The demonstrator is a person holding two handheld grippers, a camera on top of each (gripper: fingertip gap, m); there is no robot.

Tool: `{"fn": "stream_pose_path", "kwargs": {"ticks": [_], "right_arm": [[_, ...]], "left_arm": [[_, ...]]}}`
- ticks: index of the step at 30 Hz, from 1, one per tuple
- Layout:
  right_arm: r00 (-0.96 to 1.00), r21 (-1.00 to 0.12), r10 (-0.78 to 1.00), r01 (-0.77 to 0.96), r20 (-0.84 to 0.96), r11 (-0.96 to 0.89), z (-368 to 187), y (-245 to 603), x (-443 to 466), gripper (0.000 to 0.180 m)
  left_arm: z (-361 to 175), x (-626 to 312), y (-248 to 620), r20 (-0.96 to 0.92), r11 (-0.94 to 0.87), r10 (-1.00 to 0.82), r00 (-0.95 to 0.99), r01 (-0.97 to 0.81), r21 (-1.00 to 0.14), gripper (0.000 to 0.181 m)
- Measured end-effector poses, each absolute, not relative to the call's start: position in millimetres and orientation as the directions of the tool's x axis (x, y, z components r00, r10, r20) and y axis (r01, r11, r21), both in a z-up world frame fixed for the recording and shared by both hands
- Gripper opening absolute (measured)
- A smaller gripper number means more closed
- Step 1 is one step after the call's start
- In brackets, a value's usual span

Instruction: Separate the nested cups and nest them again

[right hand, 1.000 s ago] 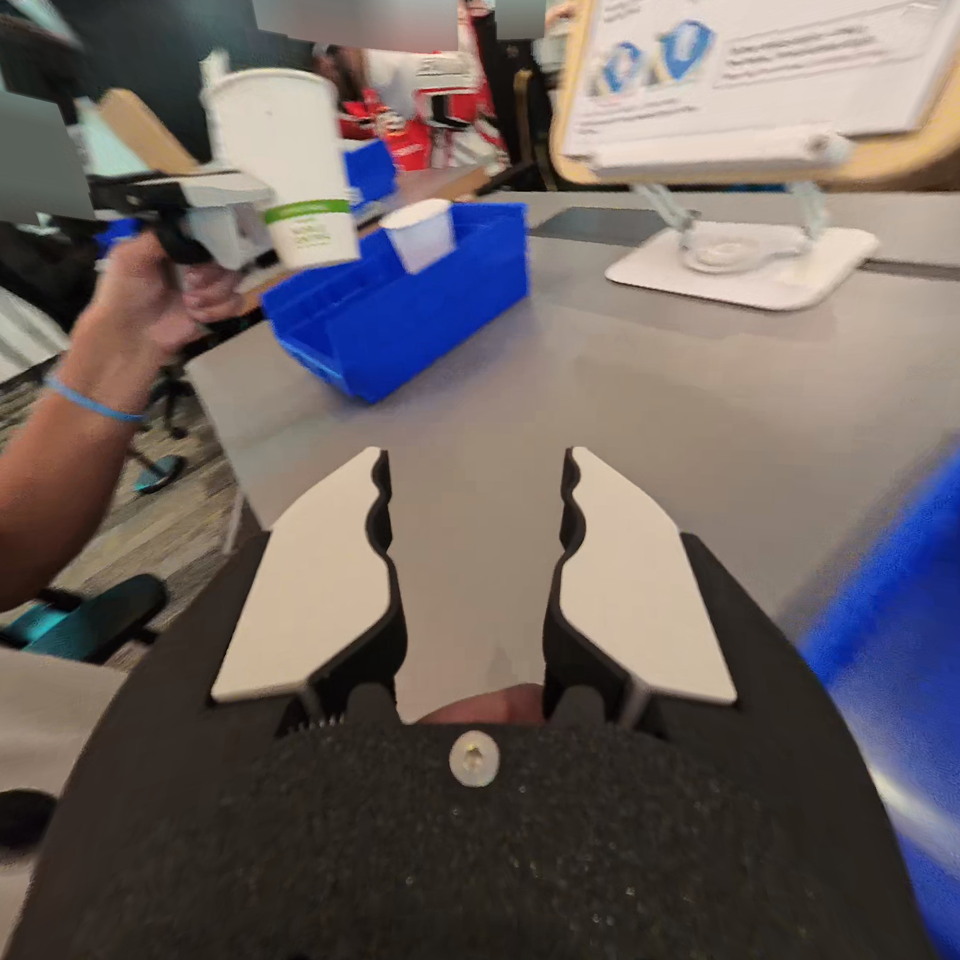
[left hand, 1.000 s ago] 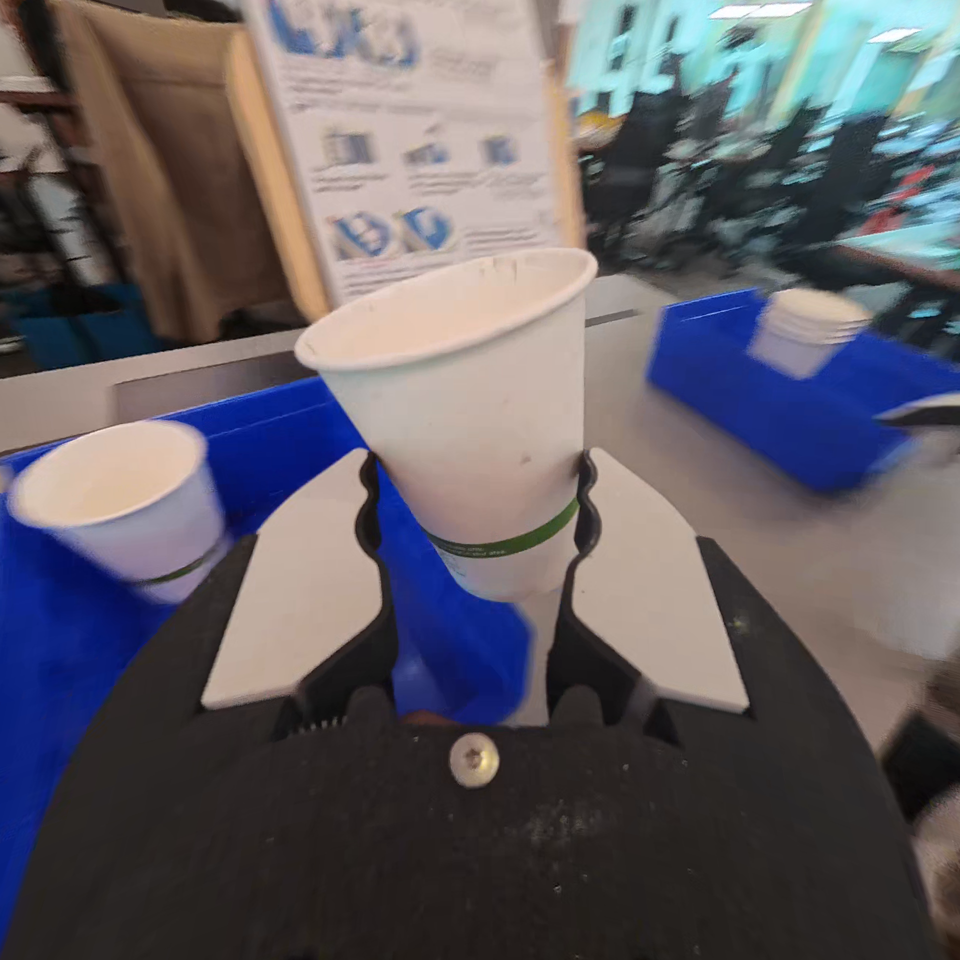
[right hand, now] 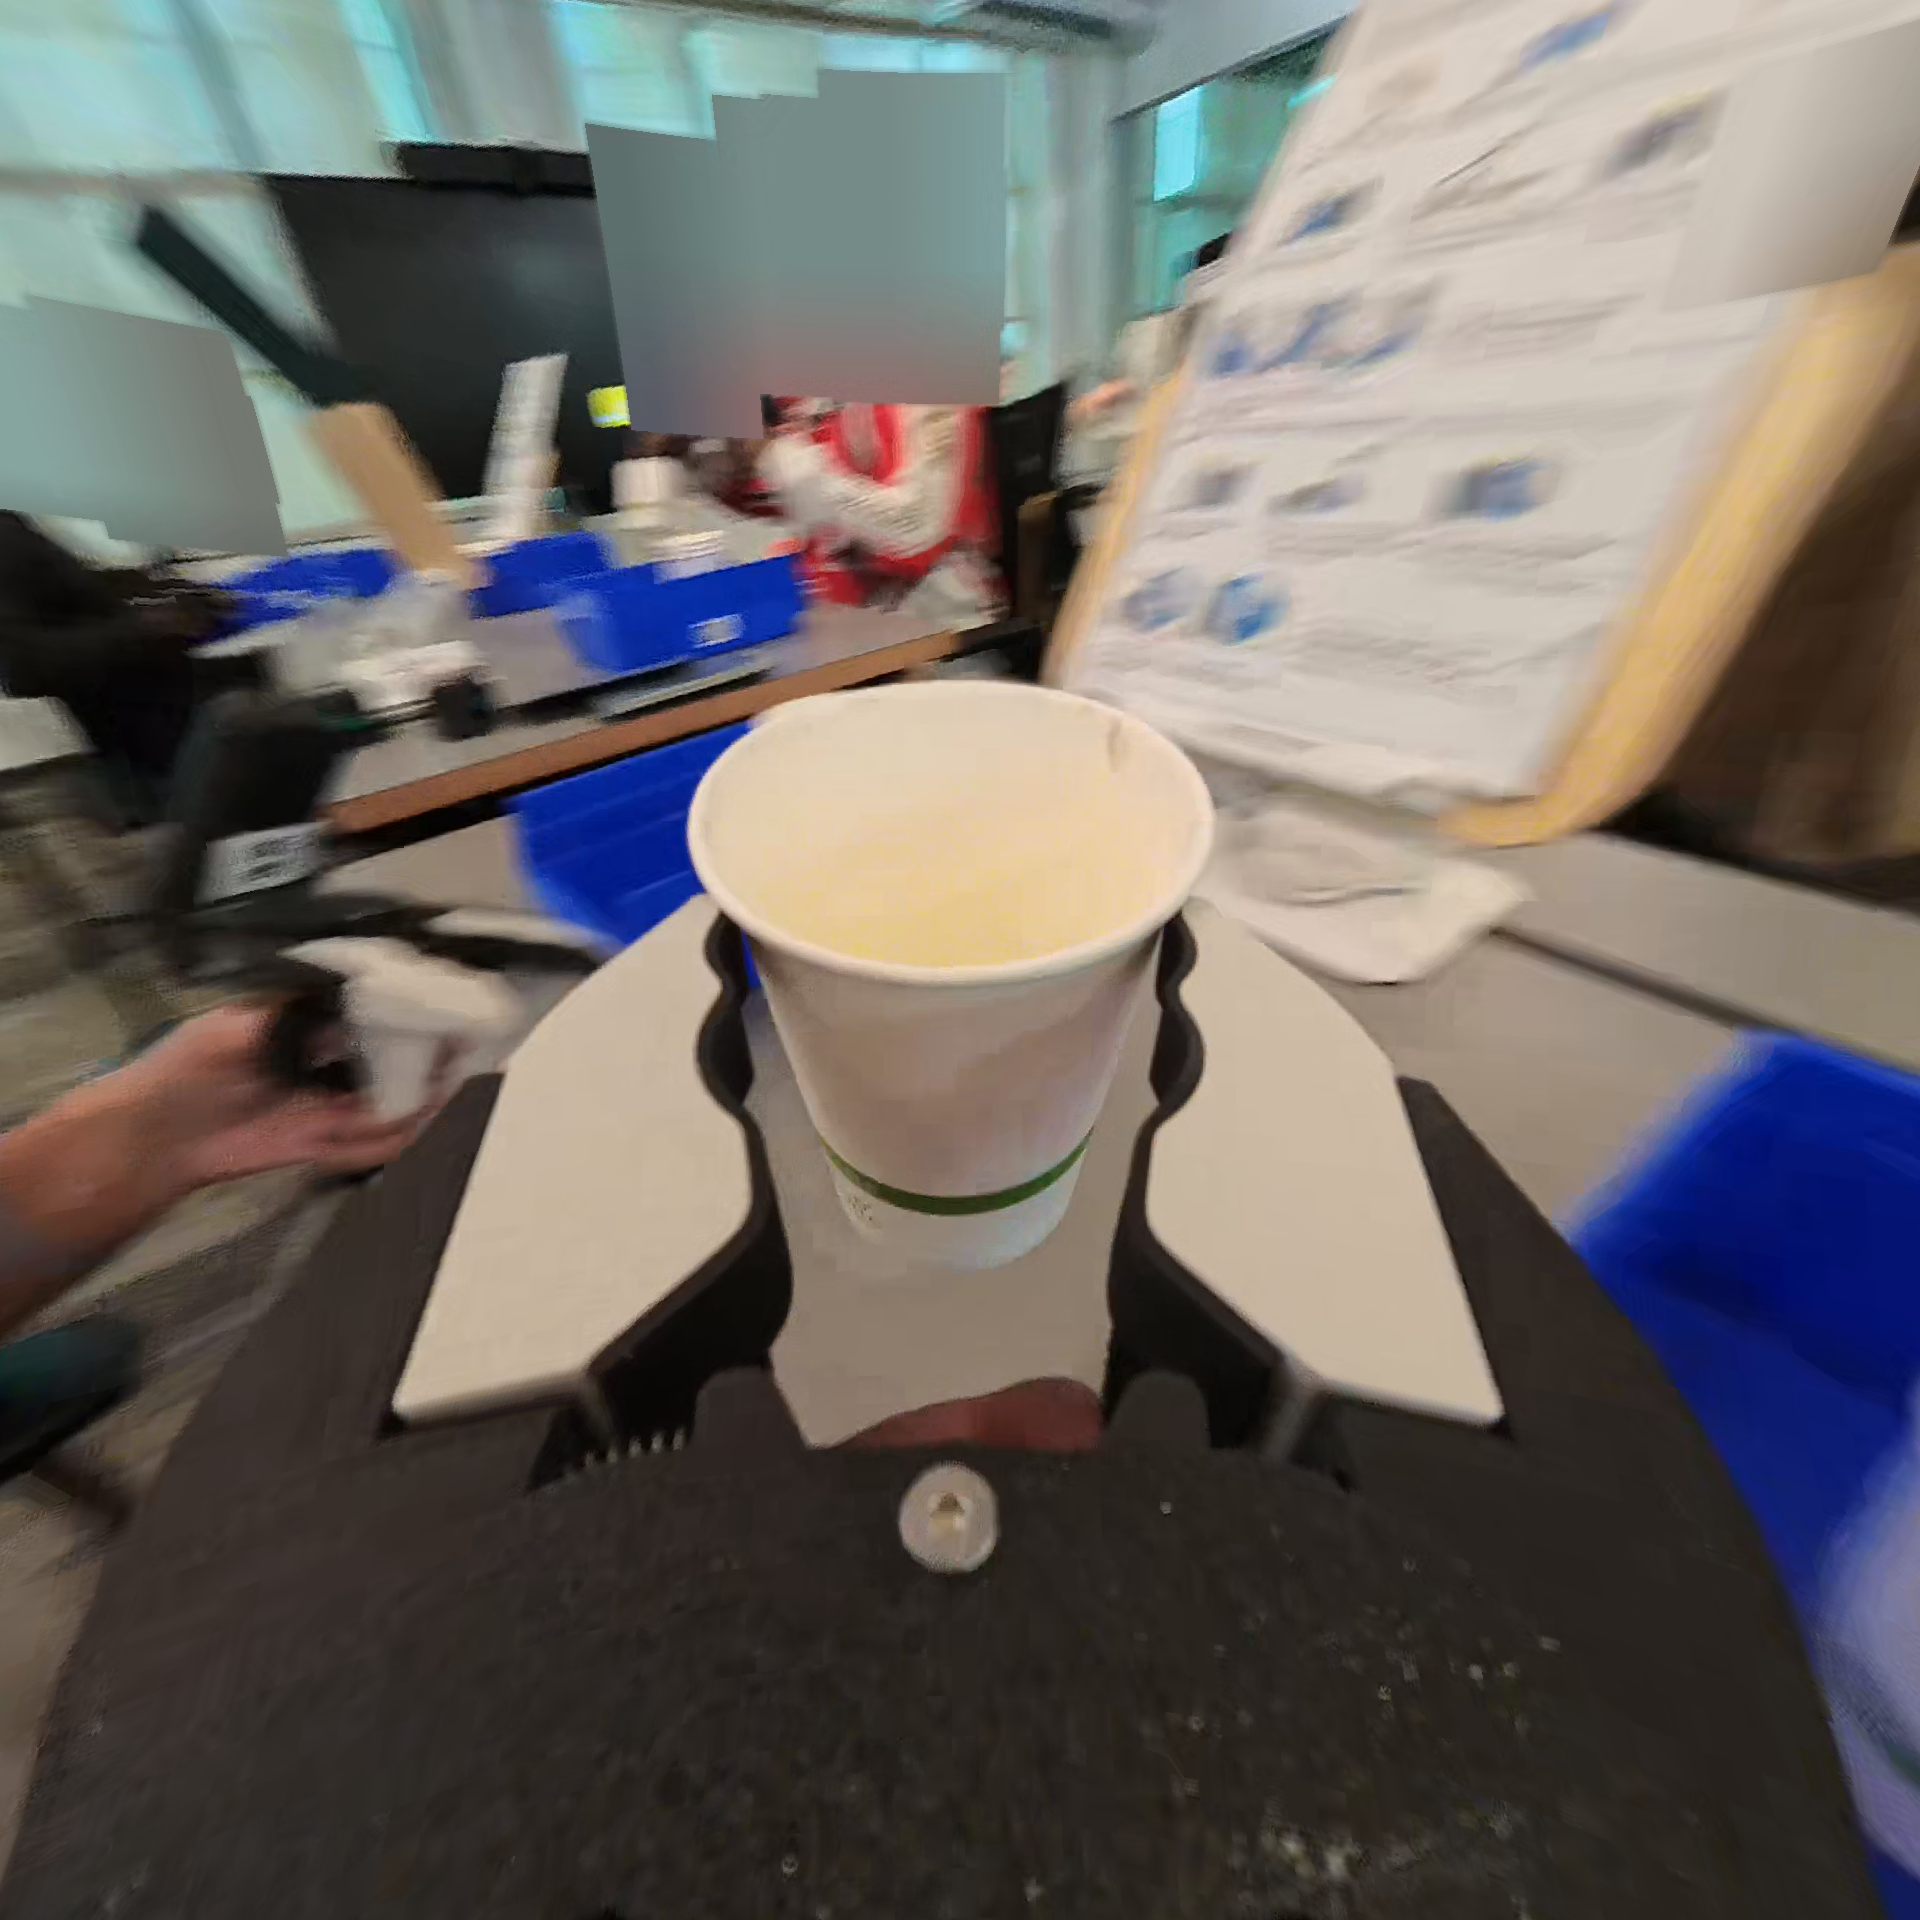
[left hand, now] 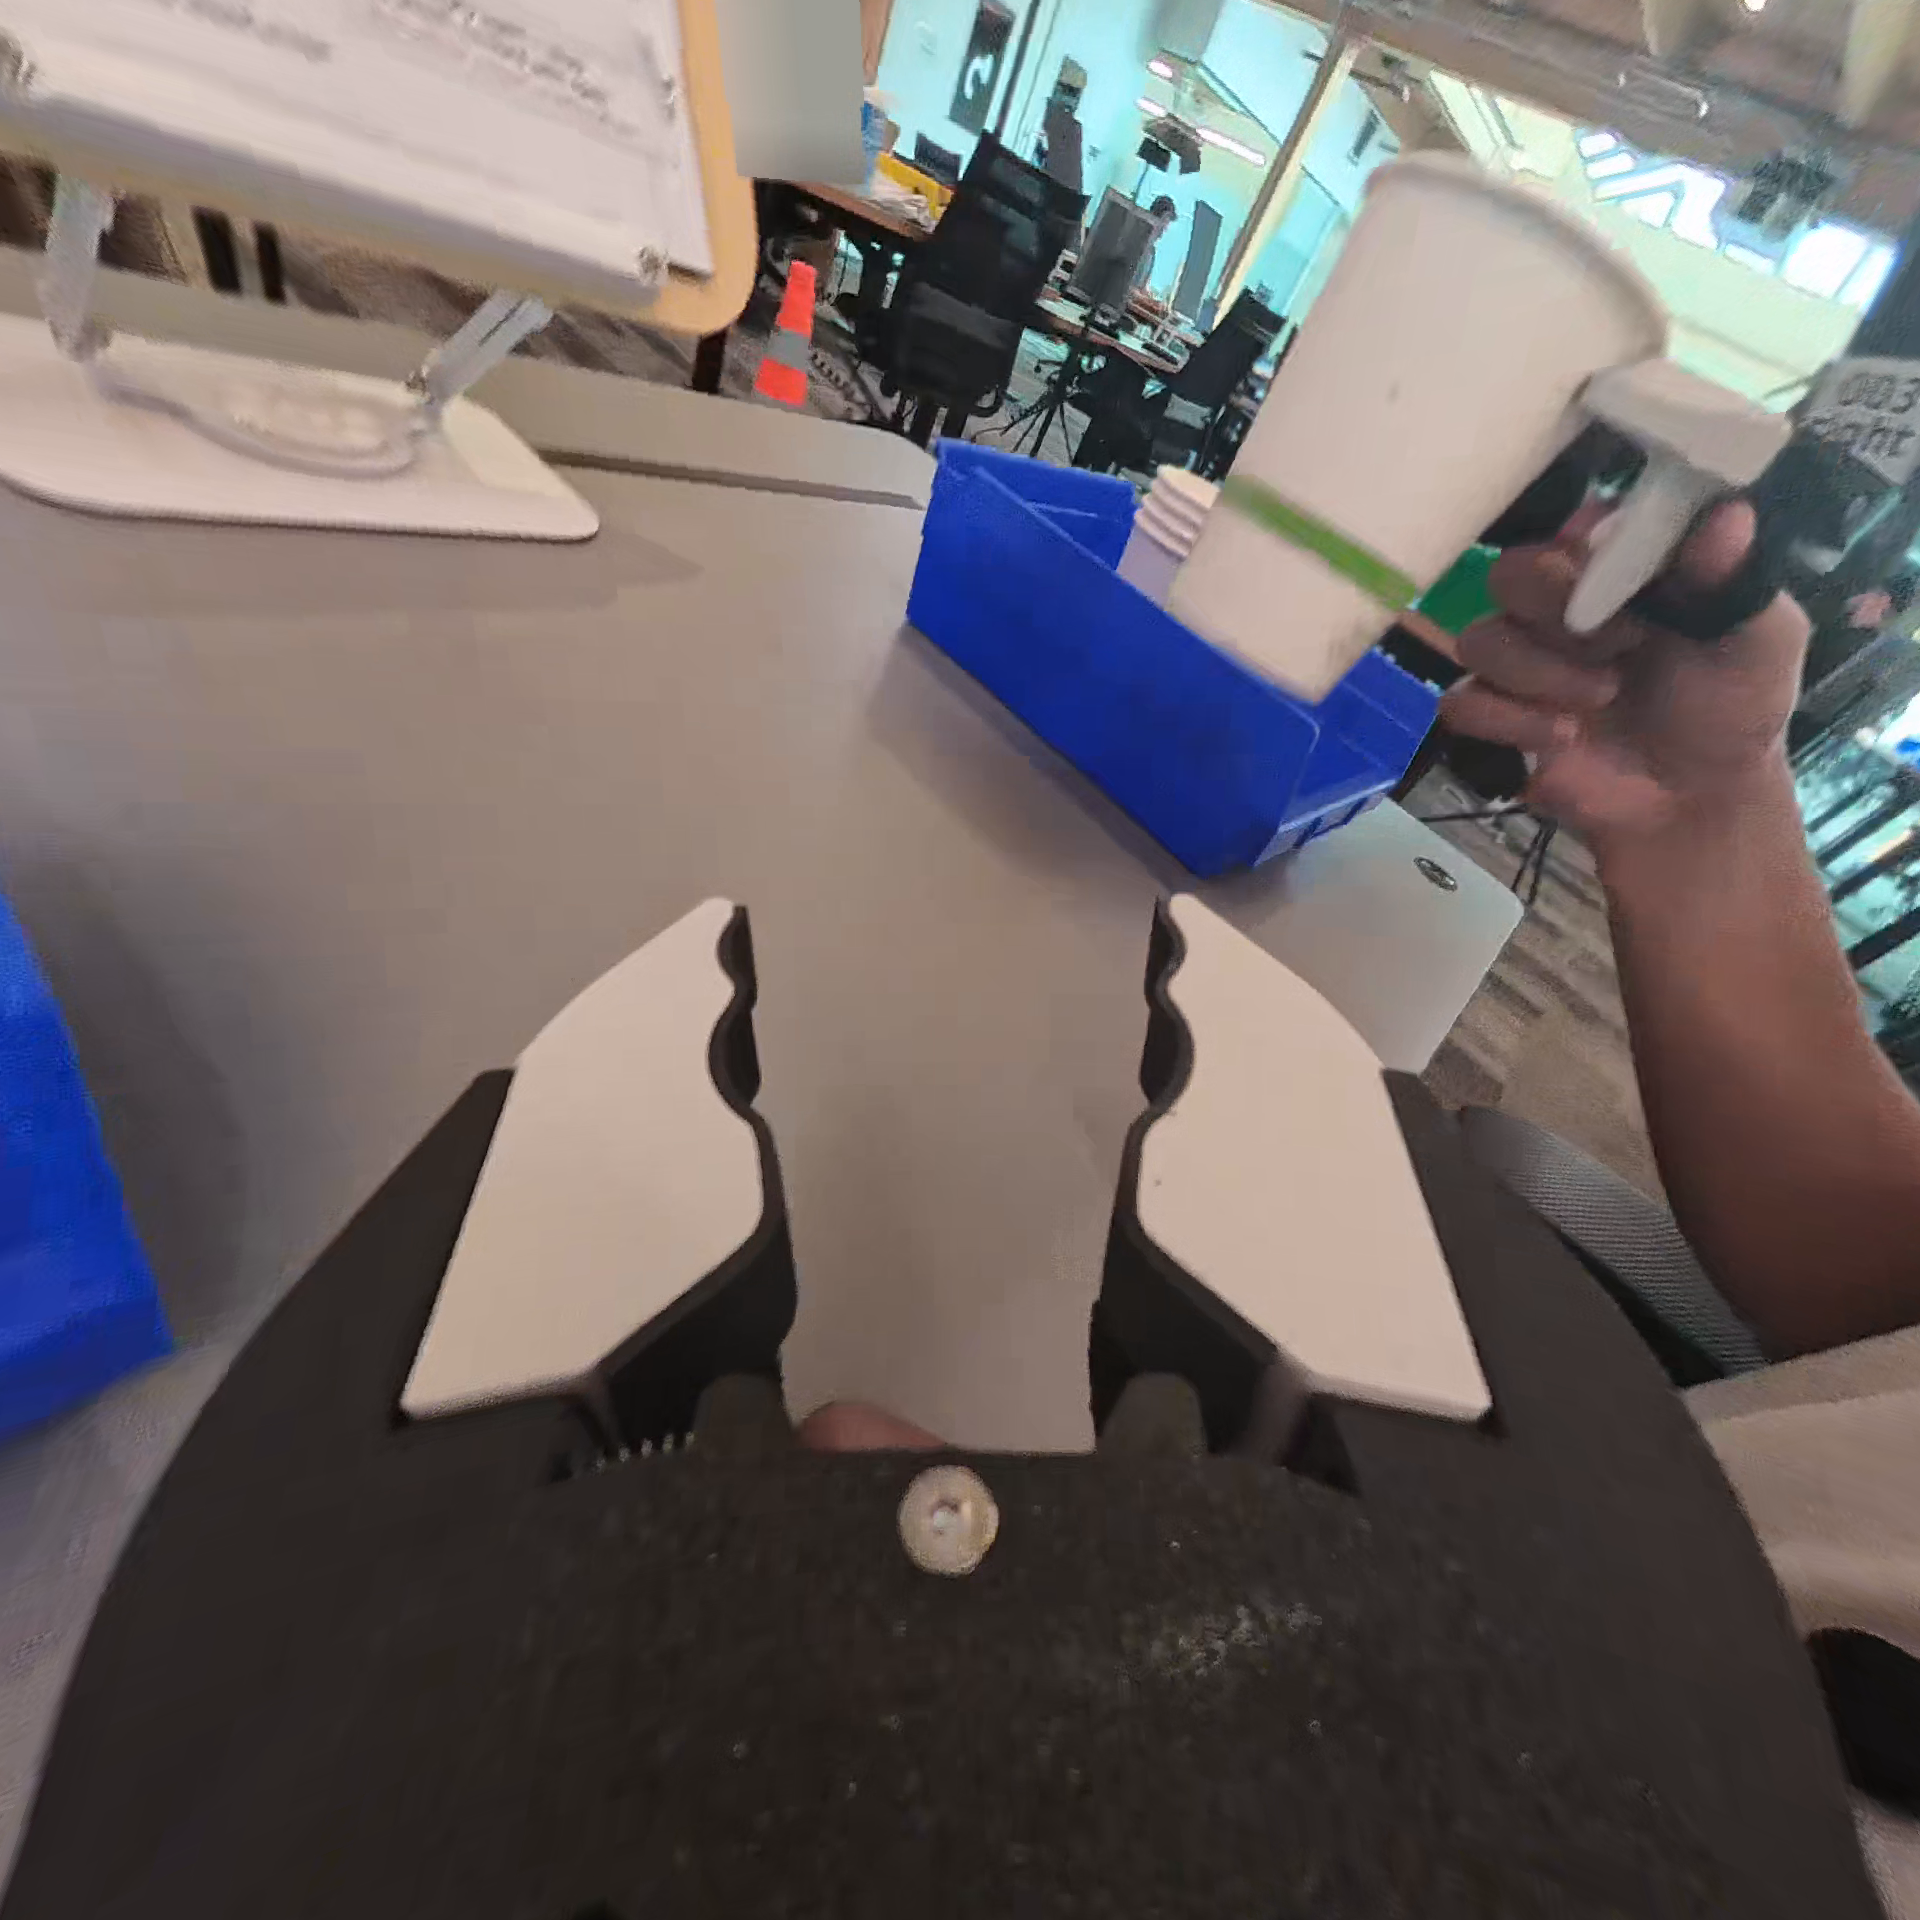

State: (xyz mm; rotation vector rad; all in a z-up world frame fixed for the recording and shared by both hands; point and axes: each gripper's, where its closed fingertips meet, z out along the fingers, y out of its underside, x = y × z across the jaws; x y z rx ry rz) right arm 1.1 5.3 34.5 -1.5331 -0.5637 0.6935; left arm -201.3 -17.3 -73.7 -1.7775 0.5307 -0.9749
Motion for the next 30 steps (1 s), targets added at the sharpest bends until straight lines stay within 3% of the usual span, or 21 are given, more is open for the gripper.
{"fn": "stream_pose_path", "kwargs": {"ticks": [3,6,18,26,30], "right_arm": [[0.927,-1.0,0.375,-0.003,0.006,0.022,67,37,99,0.076],[0.992,-0.999,0.113,0.048,0.048,0.005,77,60,178,0.076],[0.991,-0.929,0.112,-0.023,-0.069,-0.37,-39,118,216,0.079],[0.986,-0.893,0.152,0.005,-0.071,-0.449,-57,101,215,0.089],[0.992,-0.909,0.122,0.034,-0.019,-0.415,-51,67,213,0.09]], "left_arm": [[-87,-213,-22,0.406,-0.435,-0.686,0.604,0.108,-0.894,0.07],[-86,-222,-19,0.376,-0.401,-0.67,0.64,0.115,-0.909,0.068],[-98,-205,-30,0.31,-0.398,-0.709,0.634,0.004,-0.918,0.068],[-107,-195,-32,0.277,-0.397,-0.724,0.632,-0.053,-0.916,0.073],[-97,-222,-17,0.276,-0.405,-0.611,0.742,0.007,-0.914,0.076]]}}
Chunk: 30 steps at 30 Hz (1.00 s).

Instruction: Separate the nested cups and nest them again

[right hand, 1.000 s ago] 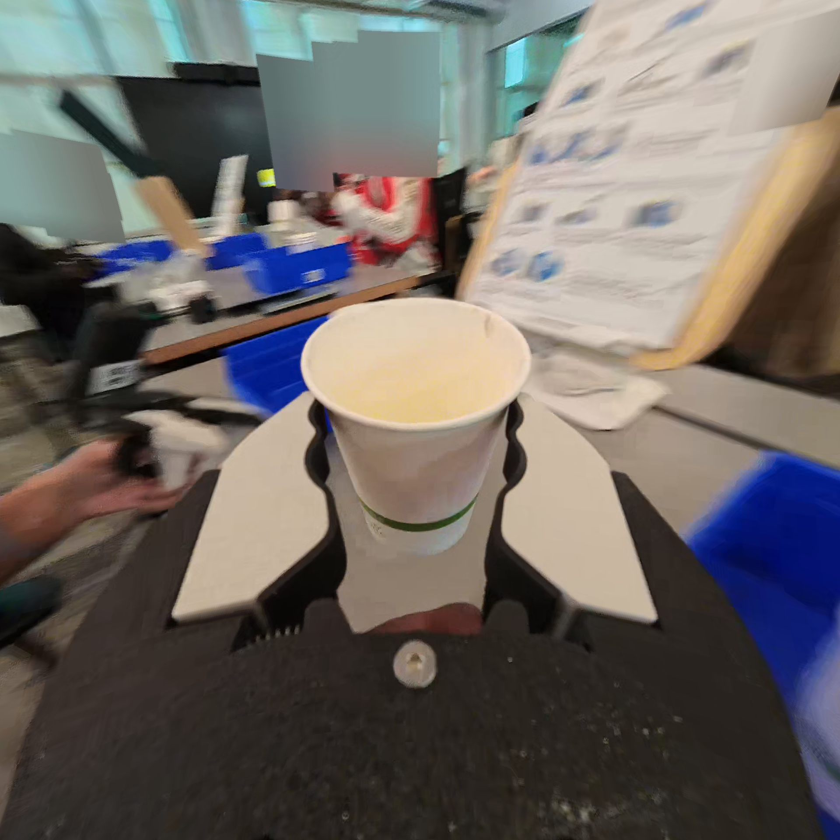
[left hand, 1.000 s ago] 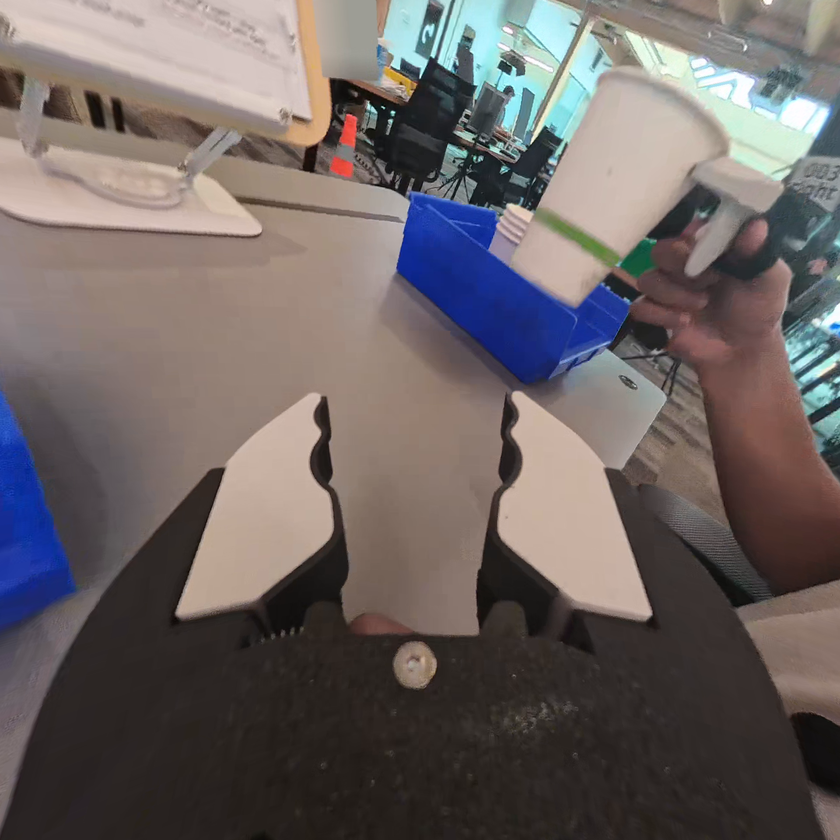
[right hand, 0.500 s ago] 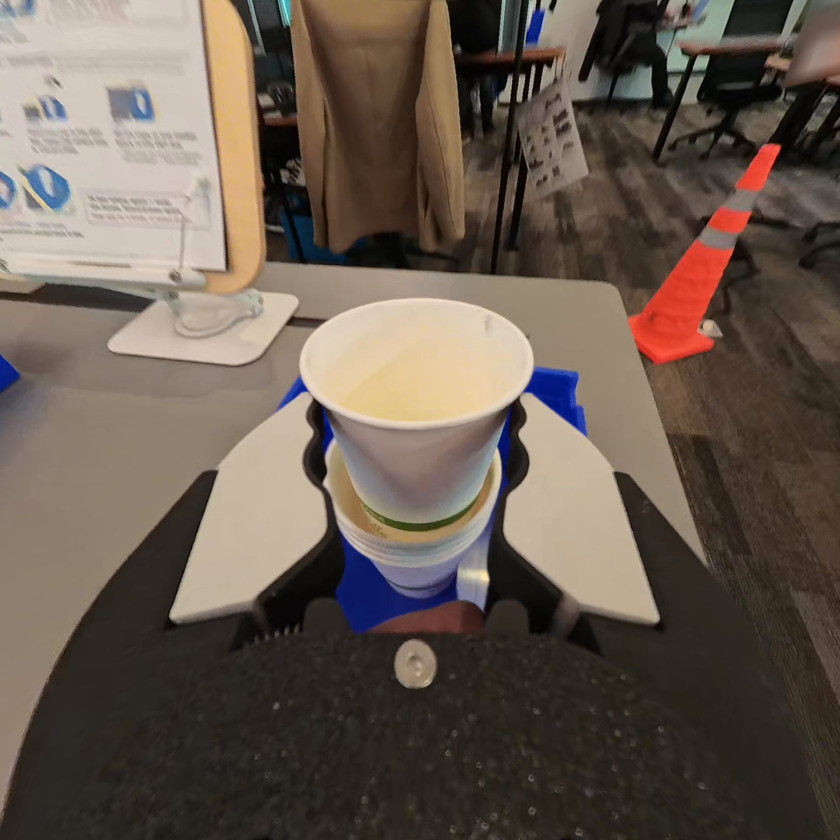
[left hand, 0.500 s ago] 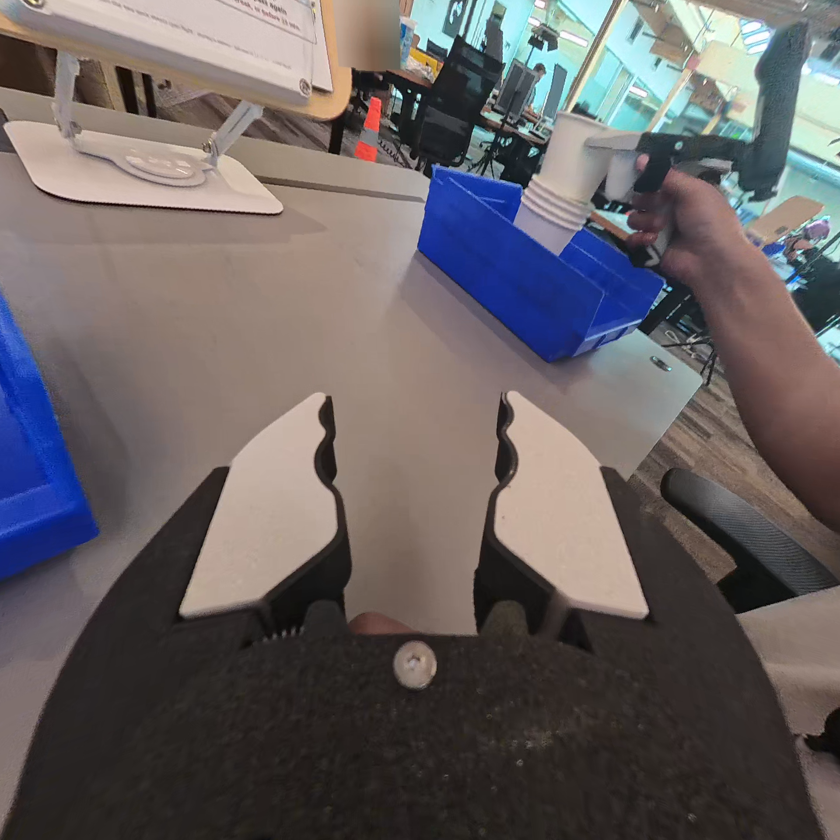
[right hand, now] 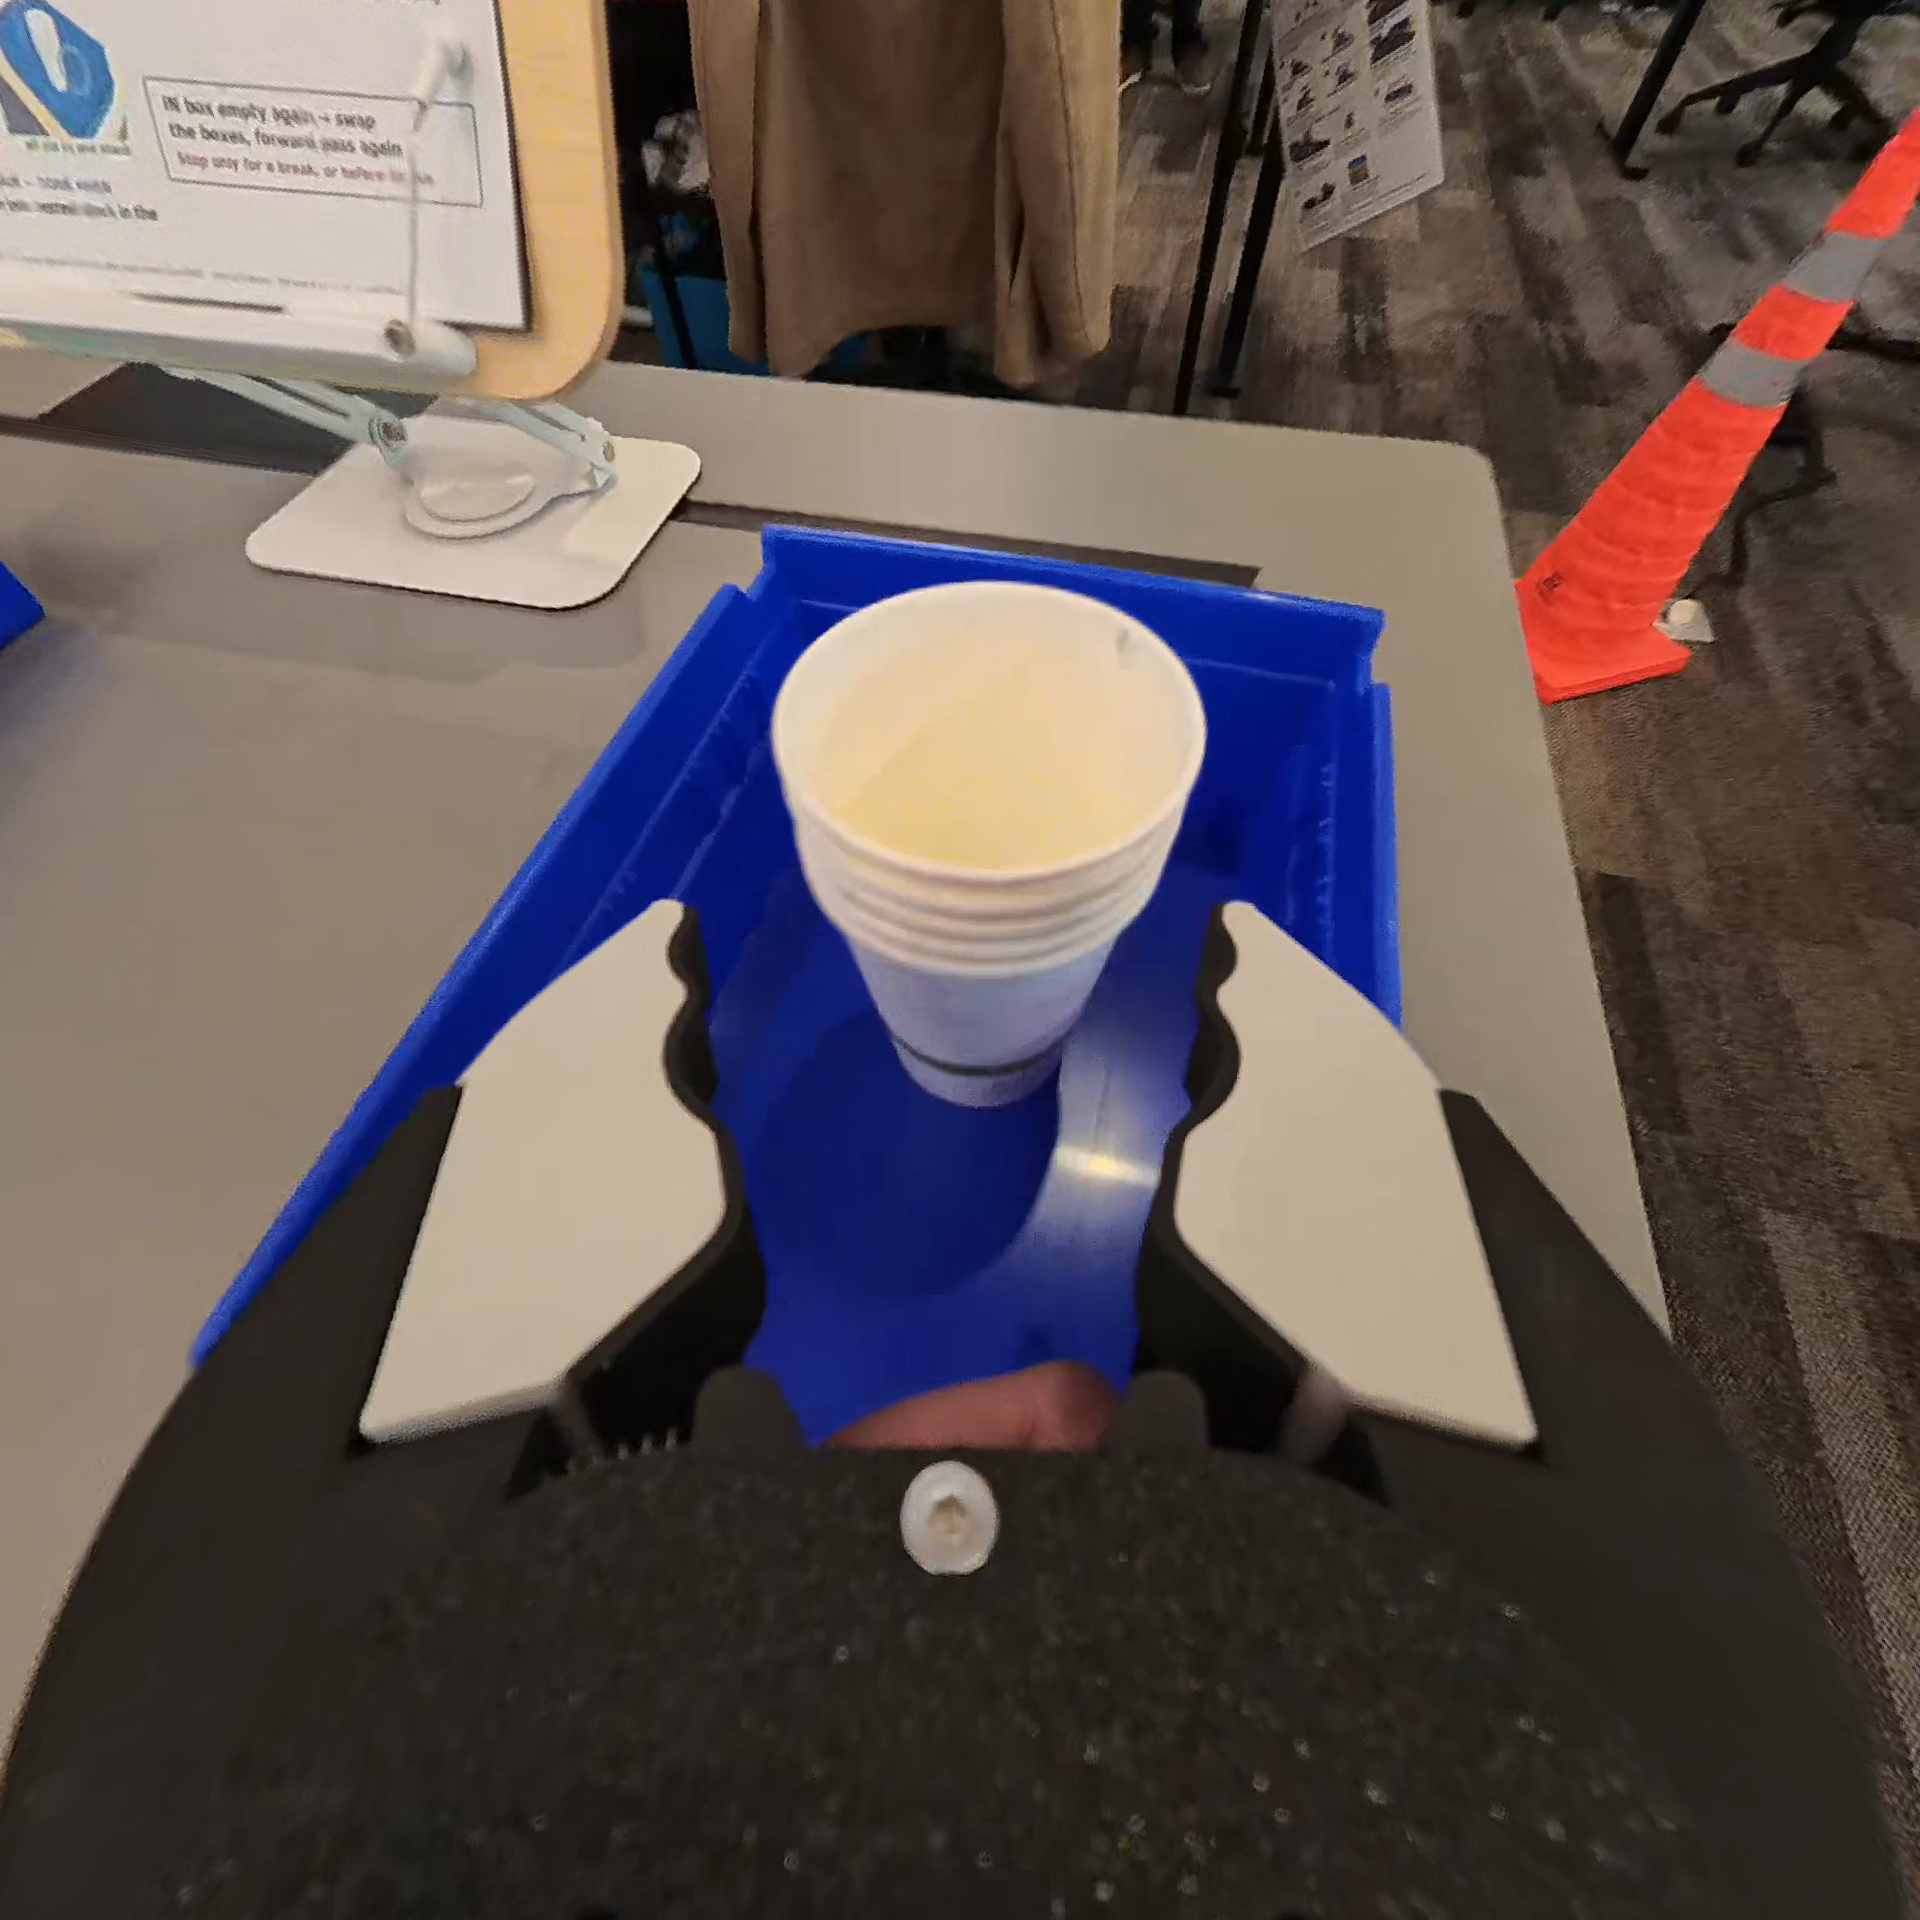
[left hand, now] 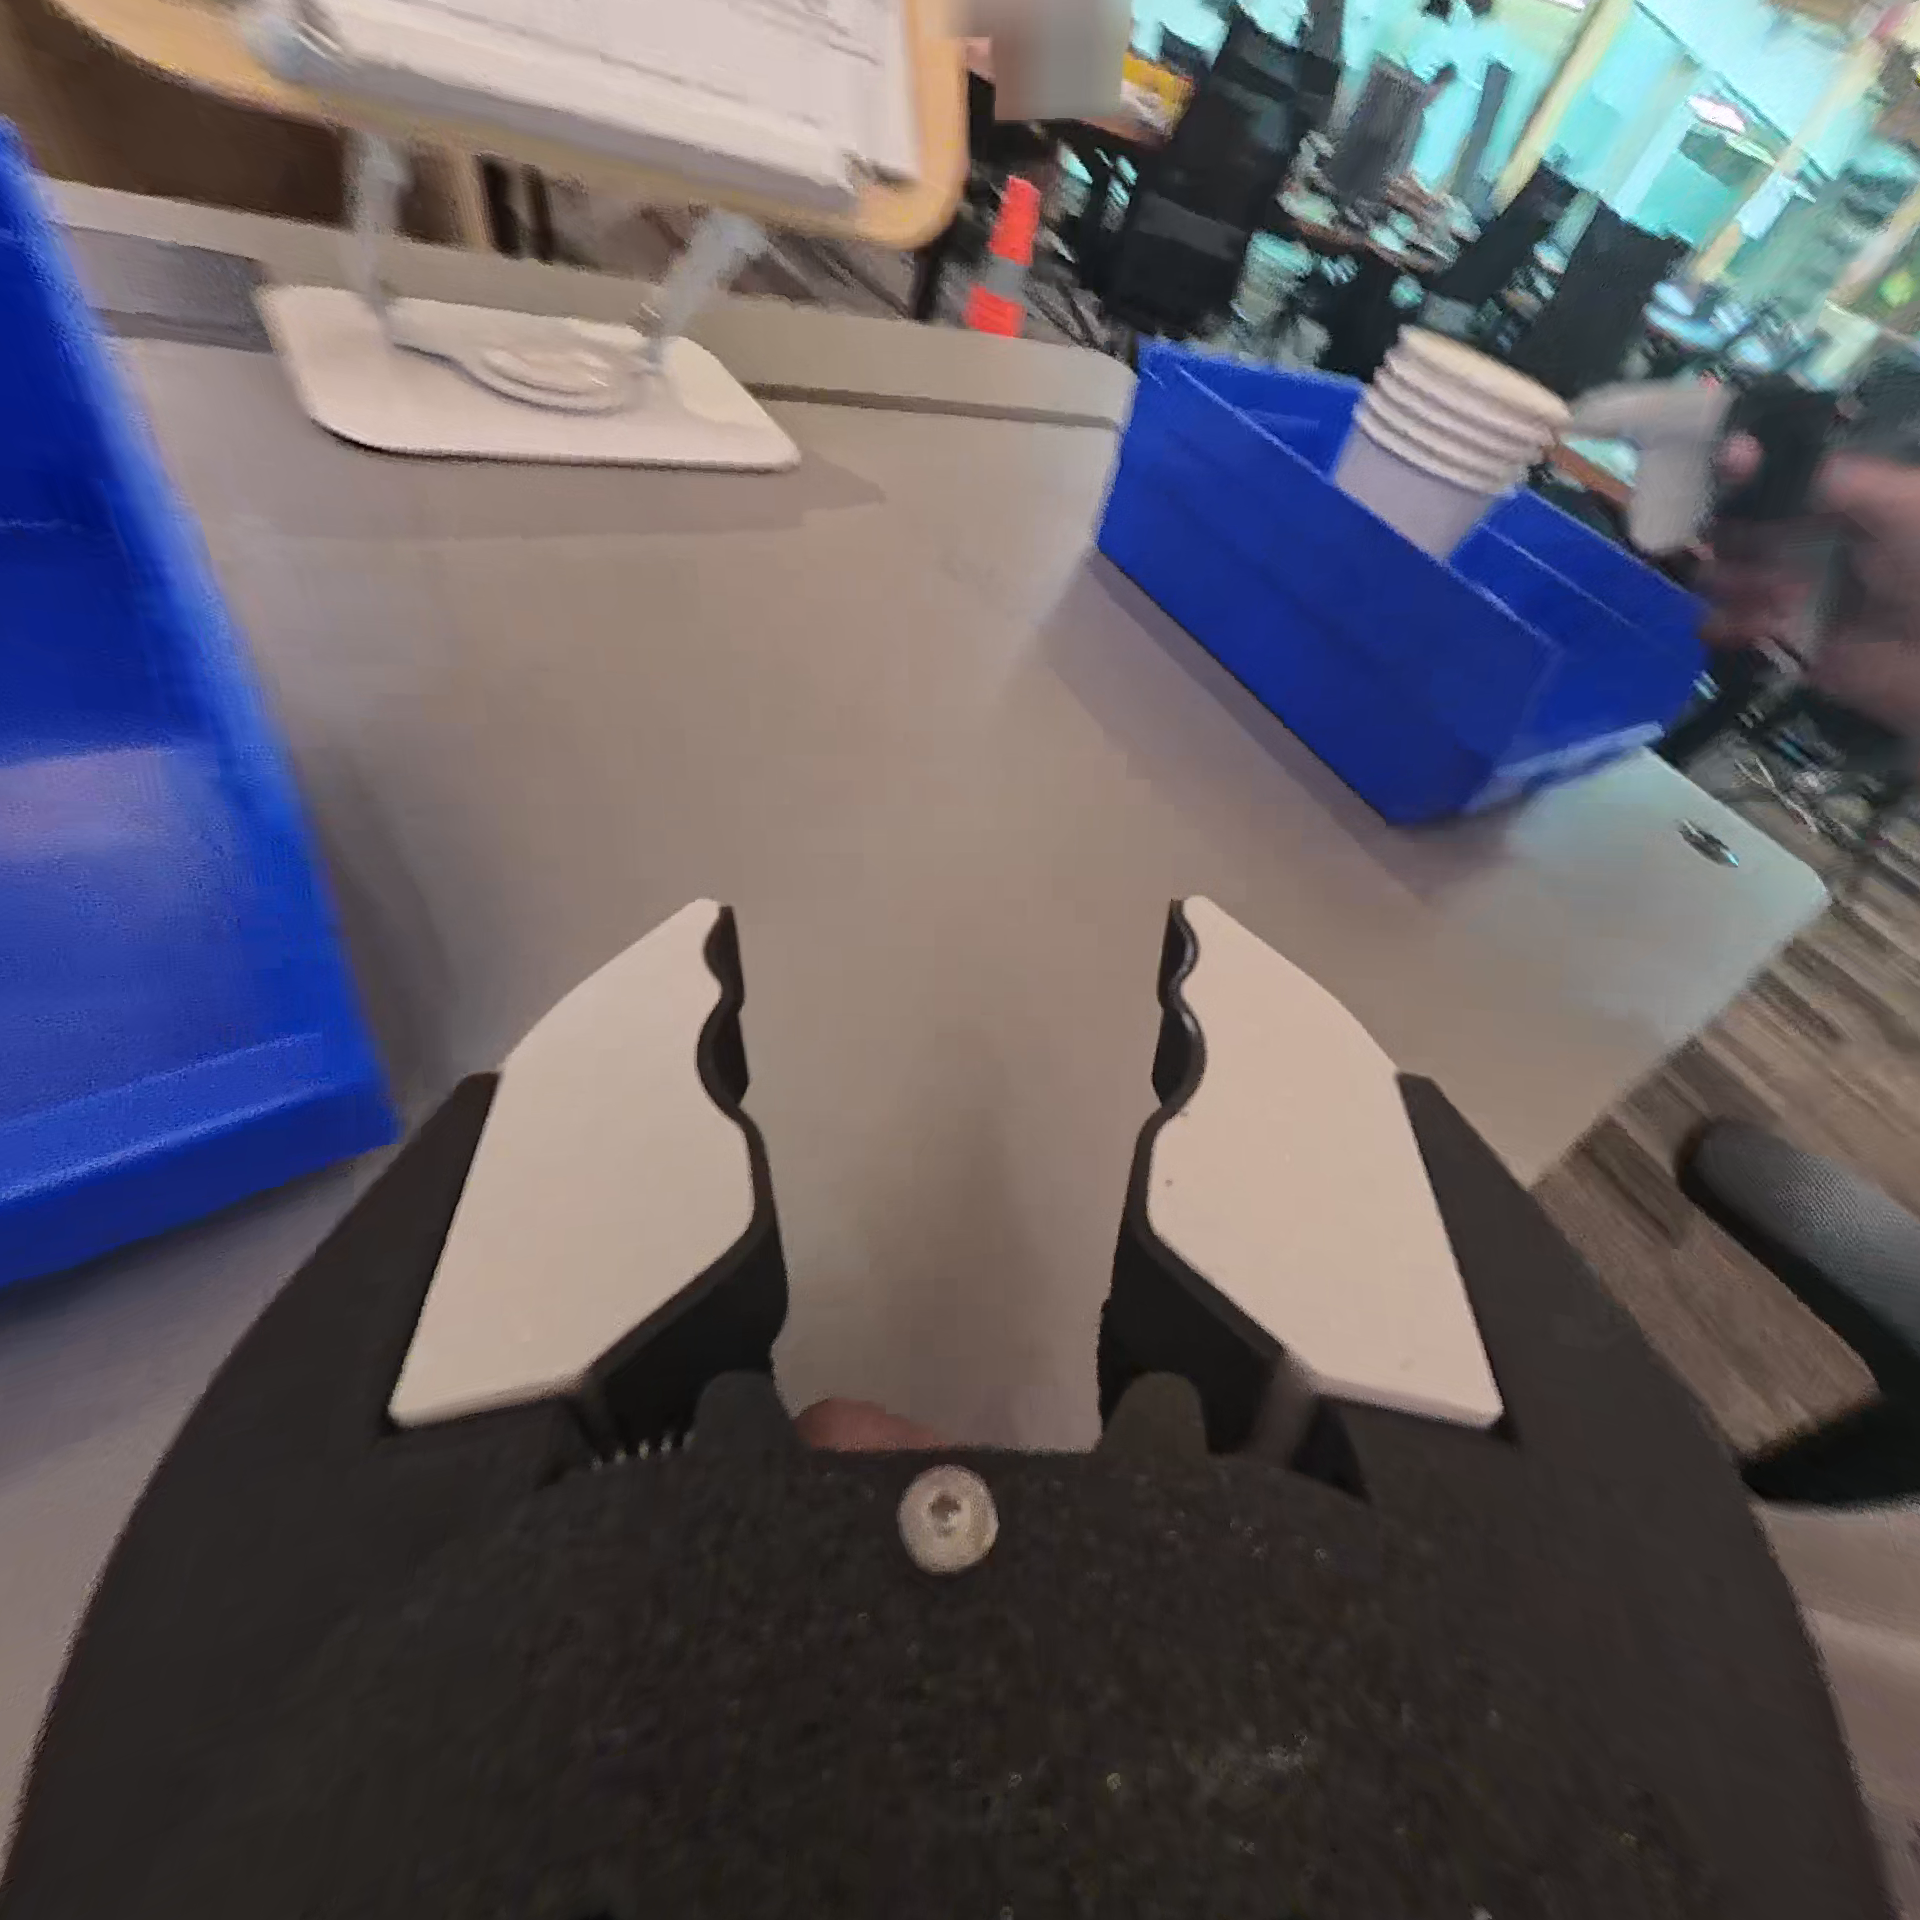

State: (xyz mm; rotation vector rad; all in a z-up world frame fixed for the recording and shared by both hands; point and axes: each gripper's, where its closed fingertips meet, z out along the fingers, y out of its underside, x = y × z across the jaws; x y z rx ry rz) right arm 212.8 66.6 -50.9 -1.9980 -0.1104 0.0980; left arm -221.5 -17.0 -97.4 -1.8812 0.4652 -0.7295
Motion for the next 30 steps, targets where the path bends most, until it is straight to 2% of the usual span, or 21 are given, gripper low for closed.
{"fn": "stream_pose_path", "kwargs": {"ticks": [2,4,8,11,14,18,22,27,30], "right_arm": [[0.993,-0.944,0.114,0.006,-0.033,-0.331,-40,43,194,0.086],[0.974,-0.966,0.199,-0.058,-0.11,-0.25,-33,20,147,0.081],[0.848,-0.943,0.458,-0.132,-0.267,-0.305,-58,-15,23,0.078],[0.711,-0.914,0.609,-0.119,-0.35,-0.387,-78,-37,-59,0.076],[0.635,-0.911,0.693,-0.045,-0.343,-0.41,-85,-54,-102,0.076],[0.634,-0.931,0.724,0.017,-0.272,-0.364,-79,-64,-105,0.075],[0.652,-0.928,0.703,-0.001,-0.284,-0.374,-79,-63,-82,0.074],[0.682,-0.917,0.662,-0.031,-0.311,-0.399,-83,-58,-56,0.072],[0.687,-0.917,0.657,-0.035,-0.31,-0.397,-82,-57,-49,0.071]], "left_arm": [[-81,-251,-4,0.265,-0.36,-0.519,0.812,0.073,-0.93,0.078],[-65,-295,17,0.219,-0.298,-0.371,0.902,0.108,-0.948,0.079],[-47,-374,78,0.135,-0.264,-0.09,0.987,0.107,-0.959,0.085],[-62,-405,137,0.085,-0.338,0.022,0.996,0.087,-0.937,0.089],[-89,-416,188,0.085,-0.456,0.1,0.991,0.121,-0.882,0.091],[-114,-434,233,0.028,-0.546,0.205,0.978,0.138,-0.827,0.088],[-132,-451,261,-0.028,-0.582,0.272,0.962,0.141,-0.801,0.091],[-140,-454,273,-0.075,-0.582,0.253,0.964,0.09,-0.808,0.087],[-130,-443,262,-0.032,-0.572,0.185,0.982,0.081,-0.816,0.085]]}}
